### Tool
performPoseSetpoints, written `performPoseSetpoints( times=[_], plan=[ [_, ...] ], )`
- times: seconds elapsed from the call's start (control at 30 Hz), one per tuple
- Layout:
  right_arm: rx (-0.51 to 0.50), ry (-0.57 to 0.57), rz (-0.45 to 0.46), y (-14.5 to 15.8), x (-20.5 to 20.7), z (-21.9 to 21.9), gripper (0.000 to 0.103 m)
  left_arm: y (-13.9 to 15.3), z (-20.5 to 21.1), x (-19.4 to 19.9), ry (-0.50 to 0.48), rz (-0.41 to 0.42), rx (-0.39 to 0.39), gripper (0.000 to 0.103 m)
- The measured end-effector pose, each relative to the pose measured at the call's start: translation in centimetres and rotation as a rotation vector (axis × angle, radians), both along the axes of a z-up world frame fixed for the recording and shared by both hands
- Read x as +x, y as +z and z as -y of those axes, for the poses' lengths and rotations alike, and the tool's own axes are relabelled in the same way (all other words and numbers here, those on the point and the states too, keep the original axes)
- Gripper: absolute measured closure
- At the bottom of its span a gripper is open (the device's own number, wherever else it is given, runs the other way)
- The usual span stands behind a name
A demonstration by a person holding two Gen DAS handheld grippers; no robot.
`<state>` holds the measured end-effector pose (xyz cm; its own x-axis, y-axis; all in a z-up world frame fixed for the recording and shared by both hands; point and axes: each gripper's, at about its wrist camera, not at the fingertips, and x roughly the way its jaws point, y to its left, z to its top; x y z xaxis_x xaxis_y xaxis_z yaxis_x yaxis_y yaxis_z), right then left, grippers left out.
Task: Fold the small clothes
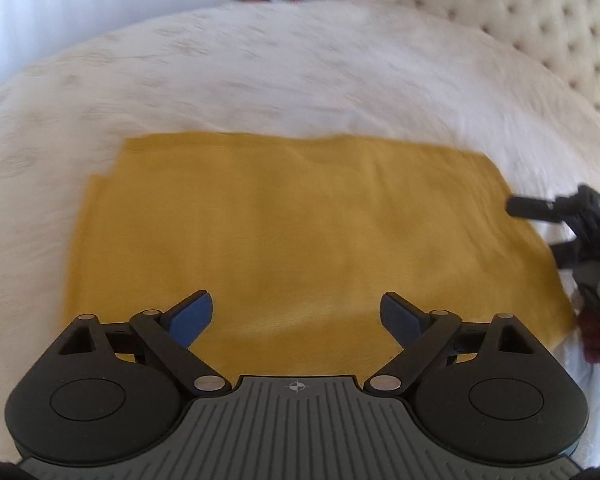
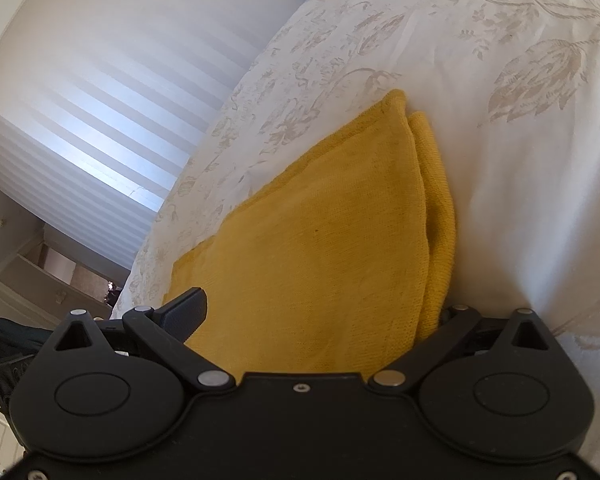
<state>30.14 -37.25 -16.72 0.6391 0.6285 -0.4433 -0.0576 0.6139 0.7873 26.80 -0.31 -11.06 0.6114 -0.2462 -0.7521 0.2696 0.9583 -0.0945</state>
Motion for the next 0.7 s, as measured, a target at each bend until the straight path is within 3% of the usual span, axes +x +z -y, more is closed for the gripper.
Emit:
performPoseSetpoints(
  times=[0.13, 0.23, 0.3, 0.33, 0.53, 0.6, 0.7],
  plan=[
    [-0.004, -0.027, -0.035, 0.2, -0.1, 0.4, 0.016, 0.8, -5.2, -1.3, 0.126, 0.069, -0.001, 0.011],
    [-0.027, -0.056, -0.075, 0.3, -0.4, 0.9, 0.041, 0.8, -8.8, -1.8, 0.207, 0.074, -0.005, 0.011],
    [-0.059, -0.065, -0.095, 0.5, -0.7, 1.0, 0.068, 0.7, -10.9, -2.0, 0.248, 0.069, -0.008, 0.011],
    [-0.076, -0.067, -0.096, 0.8, -0.9, 1.0, 0.075, 0.5, -11.8, -2.1, 0.267, 0.068, -0.009, 0.011],
    [-0.148, -0.04, -0.045, 4.9, -1.1, -1.0, 0.078, -1.6, -16.8, -2.5, 0.37, 0.043, 0.006, 0.011],
    [-0.162, -0.016, -0.02, 6.8, -0.7, -2.2, 0.079, -2.7, -17.9, -2.4, 0.362, 0.019, -0.005, 0.011],
    [-0.172, 0.029, 0.012, 9.6, 0.1, -4.8, 0.079, -3.9, -18.5, -3.3, 0.334, 0.045, -0.024, 0.01]
  ],
)
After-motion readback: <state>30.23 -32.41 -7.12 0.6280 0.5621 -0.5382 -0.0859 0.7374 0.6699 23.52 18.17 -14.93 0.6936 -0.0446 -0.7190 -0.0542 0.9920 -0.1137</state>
